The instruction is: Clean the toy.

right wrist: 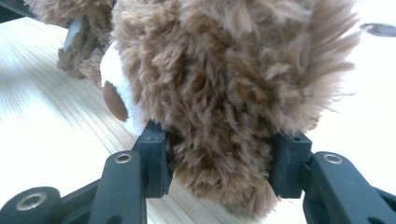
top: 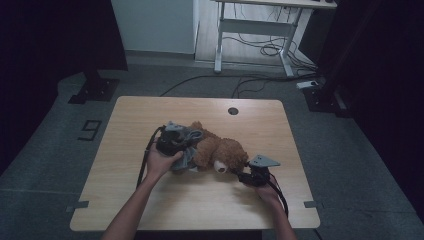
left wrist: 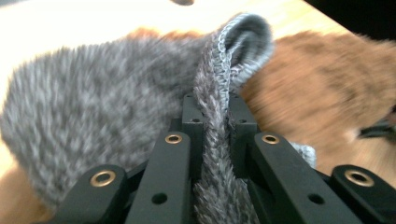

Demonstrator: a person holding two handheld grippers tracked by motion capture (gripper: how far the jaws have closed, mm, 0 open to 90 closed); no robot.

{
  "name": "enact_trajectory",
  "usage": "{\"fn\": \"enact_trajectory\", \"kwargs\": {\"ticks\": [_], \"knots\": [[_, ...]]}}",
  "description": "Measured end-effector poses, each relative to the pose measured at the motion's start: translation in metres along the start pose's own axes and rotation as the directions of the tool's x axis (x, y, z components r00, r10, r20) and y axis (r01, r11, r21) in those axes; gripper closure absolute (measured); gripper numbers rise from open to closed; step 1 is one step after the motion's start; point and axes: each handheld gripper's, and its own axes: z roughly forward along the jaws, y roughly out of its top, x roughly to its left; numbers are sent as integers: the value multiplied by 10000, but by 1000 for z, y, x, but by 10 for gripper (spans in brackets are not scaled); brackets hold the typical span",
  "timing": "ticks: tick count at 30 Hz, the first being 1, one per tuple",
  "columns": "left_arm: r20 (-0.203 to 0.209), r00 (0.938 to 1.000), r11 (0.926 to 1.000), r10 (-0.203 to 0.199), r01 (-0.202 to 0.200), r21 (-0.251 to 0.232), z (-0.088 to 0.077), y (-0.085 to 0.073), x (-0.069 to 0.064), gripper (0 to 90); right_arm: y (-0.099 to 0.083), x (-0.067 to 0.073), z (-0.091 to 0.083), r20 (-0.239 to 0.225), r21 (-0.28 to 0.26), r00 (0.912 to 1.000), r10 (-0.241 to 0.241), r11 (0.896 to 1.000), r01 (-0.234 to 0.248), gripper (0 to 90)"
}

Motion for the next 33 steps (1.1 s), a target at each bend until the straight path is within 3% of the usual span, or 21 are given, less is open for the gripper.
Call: {"fn": "enact_trajectory", "kwargs": {"ticks": [1, 2, 4, 9, 13, 14, 15, 17, 18, 22, 23, 26, 28, 30, 33], "knots": [[-184, 9997, 9999, -165, 165, -42, -5, -8, 11, 807, 0, 0, 0, 11, -14, 10000, 4, 10000, -4, 494], [-184, 9997, 9999, -165, 165, -42, -5, -8, 11, 807, 0, 0, 0, 11, -14, 10000, 4, 10000, -4, 494], [-460, 9984, 9994, -343, 339, -100, -12, -17, 22, 807, 0, 0, 0, 5, -17, 10000, 12, 10000, -12, 495], [-656, 9944, 9965, -833, 833, -25, -28, -34, 46, 807, 0, 0, 0, -10, -25, 10000, 36, 10000, -36, 494], [-225, 9948, 9945, -994, 985, -368, -34, -26, 43, 808, 0, 0, 0, -6, -28, 10000, 99, 9999, -99, 495], [-143, 9971, 9958, -751, 743, -529, -35, -15, 35, 808, 0, 0, 0, 1, -30, 9999, 141, 9999, -141, 494], [-143, 9971, 9958, -751, 743, -529, -35, -15, 35, 808, 0, 0, 0, -1, -32, 9999, 144, 9999, -144, 494], [-21, 9992, 9972, -388, 386, -644, -31, 6, 22, 807, 0, -1, 0, -14, -35, 9999, 158, 9999, -158, 494], [-21, 9992, 9972, -388, 386, -644, -31, 6, 22, 807, 0, -1, 0, -14, -35, 9999, 158, 9999, -158, 494], [47, 10000, 9989, 62, -60, -454, -12, 35, 7, 806, 0, 0, 0, -12, -16, 10000, 43, 10000, -43, 494], [-62, 9998, 9996, 202, -203, -211, 2, 44, 3, 807, 0, 0, 0, -25, -12, 10000, -13, 10000, 13, 494], [-4, 9999, 9990, 154, -154, 414, 25, 44, 4, 807, 0, -1, 0, -61, -7, 10000, -24, 10000, 24, 493], [53, 10000, 9989, 19, -21, 473, 31, 41, 6, 807, 0, -1, 0, -71, -11, 10000, -10, 10000, 10, 492], [419, 9980, 9983, -478, 464, 344, 36, 28, 13, 813, 0, -1, 0, -82, -47, 10000, 42, 10000, -42, 482], [566, 9964, 9979, -625, 614, 220, 32, 20, 14, 815, 0, -1, -1, -65, -77, 9999, 91, 9999, -91, 439]]}}
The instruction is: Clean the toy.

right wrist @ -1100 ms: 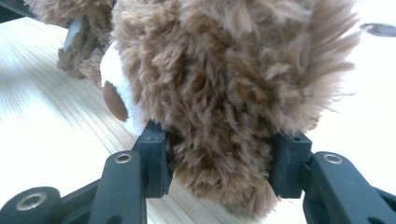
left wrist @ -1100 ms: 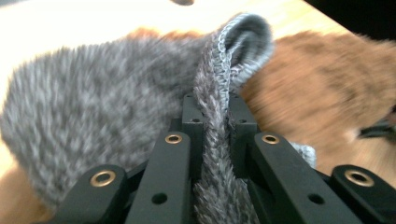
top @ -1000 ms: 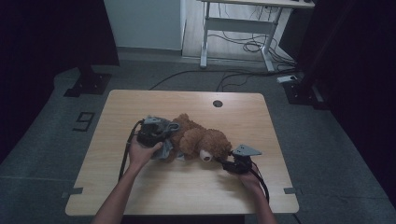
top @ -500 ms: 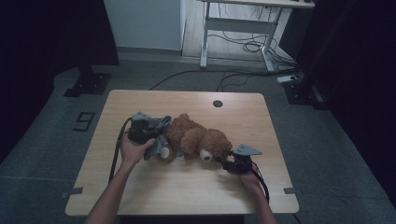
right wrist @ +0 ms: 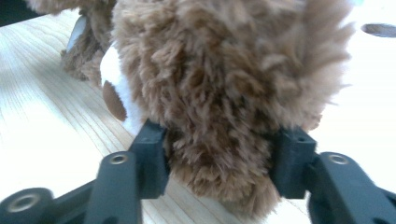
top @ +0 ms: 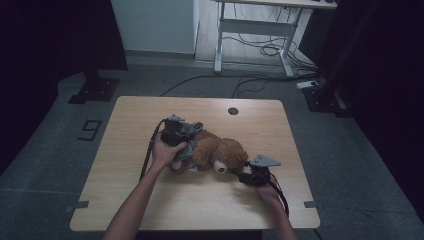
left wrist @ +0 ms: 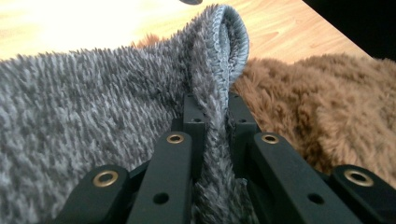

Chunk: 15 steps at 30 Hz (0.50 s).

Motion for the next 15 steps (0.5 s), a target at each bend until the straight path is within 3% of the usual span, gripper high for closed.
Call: {"fn": "enact_trajectory", "kwargs": {"ticks": [3, 5, 6, 9, 15], "knots": [[122, 9998, 9998, 127, -125, -141, -8, -12, -3, 817, 4, 2, -7, -69, -9, 9989, 463, 9989, -463, 304], [197, 9996, 9996, 209, -205, -202, -10, -17, -6, 818, 9, 1, -13, -362, -69, 9962, 798, 9968, -801, 224], [197, 9996, 9996, 209, -205, -202, -10, -17, -6, 818, 9, 1, -13, -362, -69, 9962, 798, 9968, -801, 224], [386, 9987, 9985, 345, -328, -438, -15, -30, -13, 818, 26, 3, -29, -952, -1020, 9873, 1274, 9853, -1370, 151], [615, 9974, 9972, 365, -323, -681, -23, -46, -17, 818, 51, 11, -24, -677, -1041, 9905, 1196, 9865, -1262, 130]]}}
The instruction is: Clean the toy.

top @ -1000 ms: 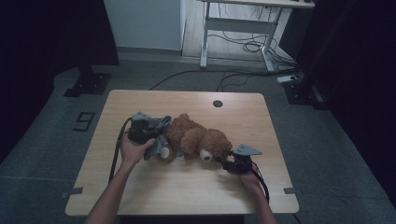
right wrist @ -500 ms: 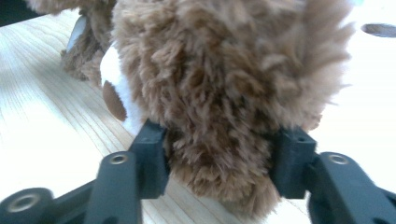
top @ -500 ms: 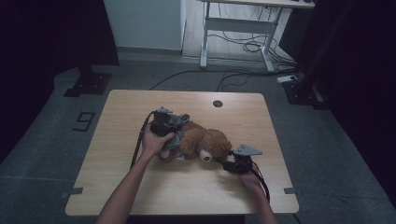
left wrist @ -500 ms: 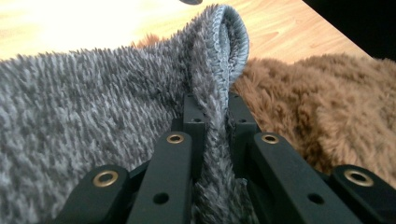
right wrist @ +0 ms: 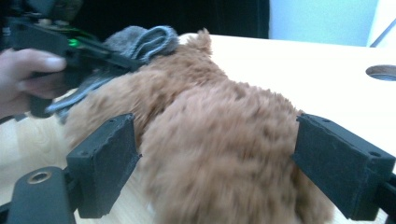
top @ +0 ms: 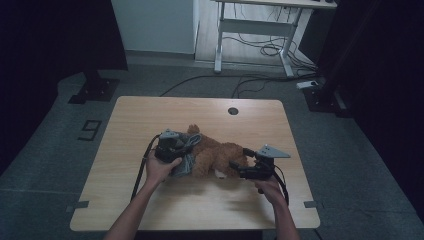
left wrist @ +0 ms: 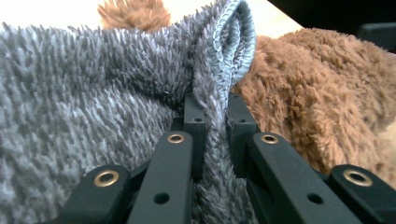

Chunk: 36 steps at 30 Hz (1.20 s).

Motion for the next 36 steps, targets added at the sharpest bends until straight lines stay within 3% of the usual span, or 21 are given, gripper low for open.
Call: {"fn": "enact_trajectory", "kwargs": {"ticks": [2, 3, 5, 7, 10, 11, 14, 15, 19, 22, 23, 27, 28, 31, 36], "knots": [[15, 10000, 10000, 14, -14, -41, -1, -2, -1, 818, 1, 1, 4, 114, 184, 9999, -70, 9998, 68, 127], [80, 10000, 10000, 32, -32, -92, -3, -6, -2, 818, -2, 3, 14, 504, 807, 9983, -307, 9964, 266, 101], [114, 9999, 9999, 46, -45, -94, -5, -8, -3, 818, -5, 3, 19, 728, 1071, 9967, -373, 9938, 294, 68], [331, 9994, 9999, -49, 52, -92, -8, -13, -3, 817, -12, 1, 22, 917, 1255, 9956, -177, 9921, 61, 33], [493, 9987, 9999, -117, 121, -70, -11, -17, -4, 817, -19, 0, 23, 908, 1480, 9958, 104, 9887, -238, 26], [575, 9983, 9999, -103, 107, -63, -15, -22, -5, 816, -26, -1, 24, 786, 1641, 9956, 501, 9845, -625, 46], [648, 9978, 9999, -113, 118, -85, -18, -28, -7, 816, -30, 2, 21, 745, 1677, 9963, 428, 9843, -549, 120], [669, 9977, 9999, -100, 108, -102, -19, -31, -8, 816, -32, 6, 18, 755, 1804, 9969, 200, 9830, -334, 195], [818, 9965, 9998, -160, 169, -105, -22, -41, -12, 816, -35, 9, 14, 787, 1796, 9968, -173, 9837, 29, 288], [802, 9964, 9995, -273, 285, -137, -16, -43, -13, 816, -36, 11, 15, 1162, 1669, 9899, -814, 9841, 613, 370], [802, 9964, 9995, -273, 285, -137, -16, -43, -13, 816, -36, 11, 15, 1162, 1669, 9899, -814, 9841, 613, 370], [901, 9946, 9983, -519, 539, -200, -6, -34, -11, 816, -27, 1, 21, 1738, 1716, 9741, -1447, 9785, 1148, 422], [902, 9943, 9981, -561, 581, -195, -3, -32, -11, 816, -27, 1, 21, 1738, 1716, 9741, -1447, 9785, 1148, 422], [832, 9947, 9979, -596, 614, -201, 5, -25, -12, 816, -21, -11, 28, 2162, 1575, 9594, -1809, 9763, 1486, 439], [908, 9942, 9983, -577, 582, -27, 1, -19, -13, 812, -24, -16, 27, 1992, 1329, 9637, -1777, 9792, 1531, 445]]}}
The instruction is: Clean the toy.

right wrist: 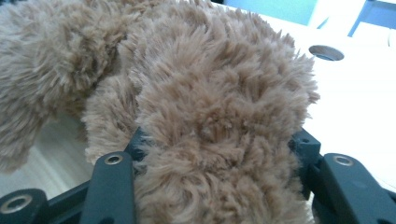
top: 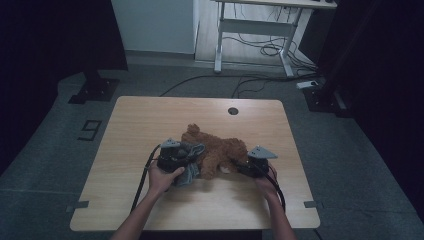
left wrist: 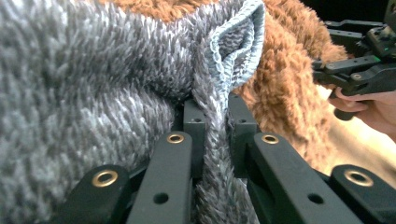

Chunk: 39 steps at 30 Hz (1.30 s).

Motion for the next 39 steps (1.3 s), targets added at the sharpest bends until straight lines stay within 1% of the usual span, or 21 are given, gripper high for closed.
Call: {"fn": "enact_trajectory", "kwargs": {"ticks": [3, 4, 7, 10, 11, 14, 15, 17, 18, 21, 24, 26, 28, 29, 30, 32, 34, 35, 36, 37, 39], "knots": [[-141, 9995, 9994, 297, -299, -183, -10, 14, -9, 811, -5, 1, -5, -228, -149, 9997, -37, 9999, 34, 446], [-106, 9980, 9972, 619, -623, -405, -13, 28, -20, 811, -9, 2, -8, -362, -252, 9993, 29, 9997, -38, 445], [-25, 9954, 9944, 955, -956, -441, -8, 45, -34, 810, -12, 3, -10, -467, -350, 9989, -51, 9994, 35, 445], [154, 9891, 9892, 1462, -1461, -86, 13, 67, -56, 808, -13, 5, -13, -527, -429, 9985, -162, 9990, 140, 443], [220, 9874, 9868, 1565, -1572, 378, 34, 76, -67, 806, -14, 6, -14, -570, -445, 9982, -203, 9989, 178, 441], [-93, 9839, 9784, 1783, -1763, 1084, 56, 75, -71, 804, -16, 6, -15, -609, -519, 9979, -242, 9984, 210, 438], [-154, 9838, 9752, 1783, -1747, 1358, 65, 72, -70, 803, -17, 6, -17, -665, -550, 9974, -287, 9982, 250, 438], [-12, 9876, 9807, 1570, -1558, 1182, 69, 64, -64, 806, -20, 4, -17, -734, -578, 9972, -170, 9982, 128, 437], [219, 9910, 9861, 1319, -1335, 987, 63, 61, -58, 807, -20, 4, -17, -797, -610, 9967, -168, 9981, 119, 437], [136, 9912, 9871, 1319, -1326, 895, 54, 58, -53, 810, -20, 5, -17, -800, -610, 9964, -268, 9979, 220, 437], [-247, 9902, 9876, 1376, -1352, 796, 37, 55, -44, 811, -19, 7, -17, -761, -593, 9966, -309, 9979, 264, 437], [-945, 9837, 9874, 1531, -1484, 552, 16, 50, -36, 811, -19, 6, -17, -760, -606, 9969, -209, 9980, 163, 437], [-1170, 9819, 9884, 1488, -1443, 466, 9, 49, -32, 811, -19, 6, -17, -758, -613, 9970, -177, 9980, 130, 437], [-1464, 9811, 9918, 1264, -1223, 366, -4, 45, -20, 811, -19, 6, -17, -750, -625, 9971, -122, 9980, 75, 437], [-1464, 9811, 9918, 1264, -1223, 366, -4, 45, -20, 811, -19, 6, -17, -750, -625, 9971, -122, 9980, 75, 437], [-1770, 9793, 9951, 982, -948, 276, -13, 40, -6, 810, -19, 7, -16, -727, -636, 9973, -91, 9980, 45, 437], [-2137, 9757, 9983, 472, -386, 444, -16, 27, 14, 810, -19, 7, -16, -738, -638, 9972, -85, 9980, 38, 437], [-2137, 9757, 9983, 472, -386, 444, -16, 27, 14, 811, -19, 7, -16, -738, -638, 9972, -85, 9980, 38, 437], [-1926, 9813, 9979, -10, 133, 628, -11, 16, 28, 811, -20, 7, -17, -775, -629, 9970, -82, 9980, 33, 437], [-1826, 9830, 9968, -188, 326, 730, -7, 11, 33, 811, -20, 7, -17, -793, -633, 9968, -85, 9980, 35, 437], [-1732, 9843, 9963, -340, 471, 720, -5, 7, 37, 811, -20, 7, -16, -807, -635, 9967, -94, 9980, 43, 437]]}}
